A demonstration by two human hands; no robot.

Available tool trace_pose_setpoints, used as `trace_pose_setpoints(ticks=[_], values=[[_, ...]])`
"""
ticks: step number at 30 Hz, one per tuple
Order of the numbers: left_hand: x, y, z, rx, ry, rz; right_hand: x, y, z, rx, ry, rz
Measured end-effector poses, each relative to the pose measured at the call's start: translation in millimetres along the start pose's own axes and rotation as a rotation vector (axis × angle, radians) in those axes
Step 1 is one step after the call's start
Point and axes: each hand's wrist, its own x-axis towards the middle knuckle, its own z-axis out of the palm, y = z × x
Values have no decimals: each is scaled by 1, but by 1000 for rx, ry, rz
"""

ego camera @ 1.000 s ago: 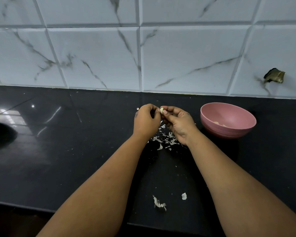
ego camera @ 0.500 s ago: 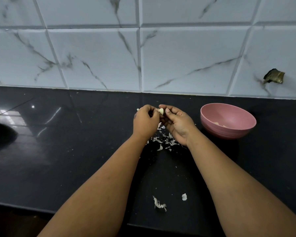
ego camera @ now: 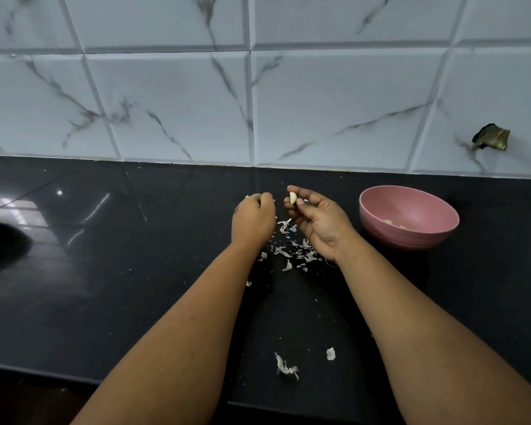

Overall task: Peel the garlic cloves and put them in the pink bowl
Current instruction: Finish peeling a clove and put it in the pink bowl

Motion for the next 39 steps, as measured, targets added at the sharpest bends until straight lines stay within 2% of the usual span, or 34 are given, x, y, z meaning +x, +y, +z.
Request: trace_pose_setpoints(ticks=[6,10,14,17,21,25,29,33,39], values=[[2,-8,0,338,-50,15,1,1,-2,-55,96,-1],[2,-12,-1,313,-92,57,1,0,-4,-117,156,-6],[2,-12,2,142,-3,122,1,0,-5,-118,149,-42],[1,-4,3,-69,21,82,1,0,-5,-196,194,-112],[-2,-5,9,-403,-159,-59,-1,0,-3,-254,202,-172],[3,-4,6,-840,-301,-314,-2,-1,-3,-232,160,-125],[8,-3,0,-917,-339,-399,-4,-1,-5,-195,91,-62],[7,-1,-2,-1016,-363,-458,-3,-4,-6,-30,29,-19],[6,1,-5,-1109,-342,-503,-1,-3,-2,150,24,46]])
